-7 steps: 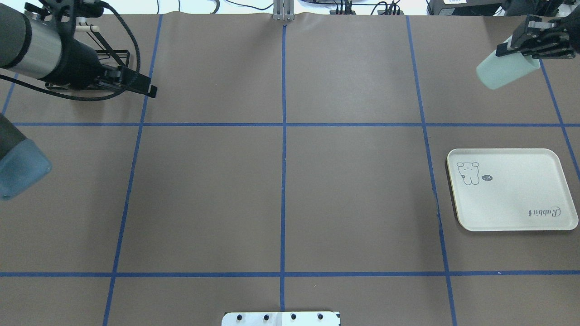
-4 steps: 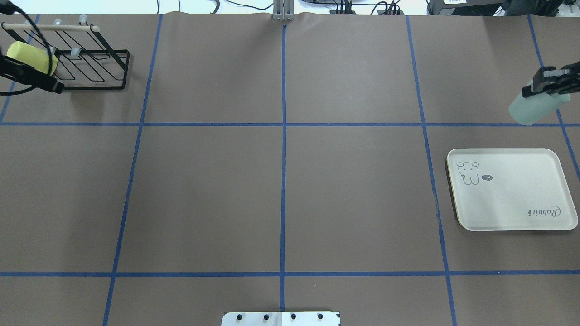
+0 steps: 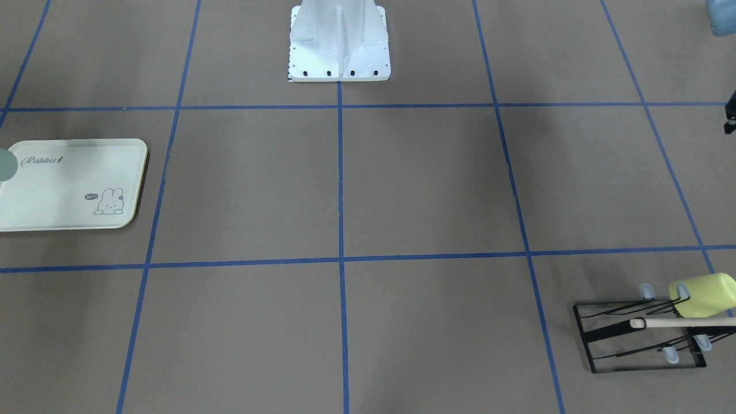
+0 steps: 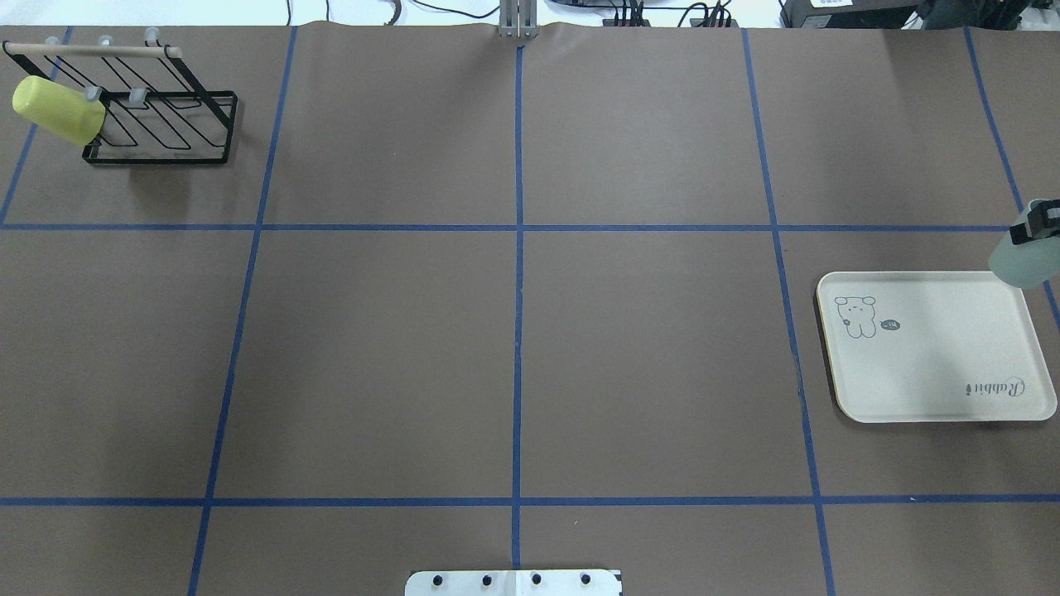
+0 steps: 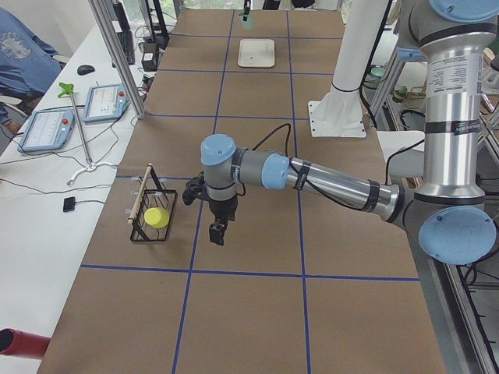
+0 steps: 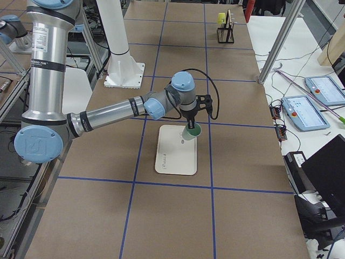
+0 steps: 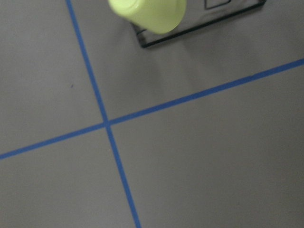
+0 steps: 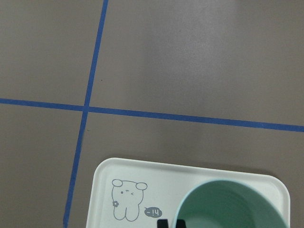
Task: Left arm grabs green cup and hands to right arm on tray
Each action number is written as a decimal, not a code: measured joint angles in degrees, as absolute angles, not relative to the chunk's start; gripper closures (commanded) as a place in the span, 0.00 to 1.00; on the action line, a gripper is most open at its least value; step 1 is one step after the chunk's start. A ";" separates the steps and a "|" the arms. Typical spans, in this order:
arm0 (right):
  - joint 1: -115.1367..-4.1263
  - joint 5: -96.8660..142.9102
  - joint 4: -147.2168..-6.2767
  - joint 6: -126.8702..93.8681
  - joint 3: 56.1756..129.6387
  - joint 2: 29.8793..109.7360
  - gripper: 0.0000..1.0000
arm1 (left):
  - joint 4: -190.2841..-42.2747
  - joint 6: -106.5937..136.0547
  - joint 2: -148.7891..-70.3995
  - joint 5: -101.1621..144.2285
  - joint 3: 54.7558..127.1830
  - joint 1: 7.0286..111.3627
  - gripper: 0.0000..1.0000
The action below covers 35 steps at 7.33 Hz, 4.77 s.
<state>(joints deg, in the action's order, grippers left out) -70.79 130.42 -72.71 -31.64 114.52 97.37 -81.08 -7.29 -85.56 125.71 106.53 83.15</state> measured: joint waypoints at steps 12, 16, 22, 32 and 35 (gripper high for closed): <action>-52.76 106.90 -61.02 -53.74 110.68 101.57 1.00 | -86.03 -13.10 -81.65 131.57 99.78 95.72 0.00; -45.17 94.50 -55.76 -65.41 110.78 104.24 1.00 | -86.04 -13.18 -81.67 131.57 99.58 95.71 0.00; -38.49 85.99 -55.89 -69.17 110.67 105.16 0.01 | -86.04 -13.18 -81.66 131.57 99.42 95.71 0.00; -65.64 116.87 -73.17 -25.78 116.46 104.89 0.00 | -86.04 -13.29 -81.68 131.66 99.70 95.71 0.00; -79.83 124.92 -83.91 -2.77 113.22 103.37 0.00 | -86.05 -13.28 -81.49 131.72 99.58 95.71 0.00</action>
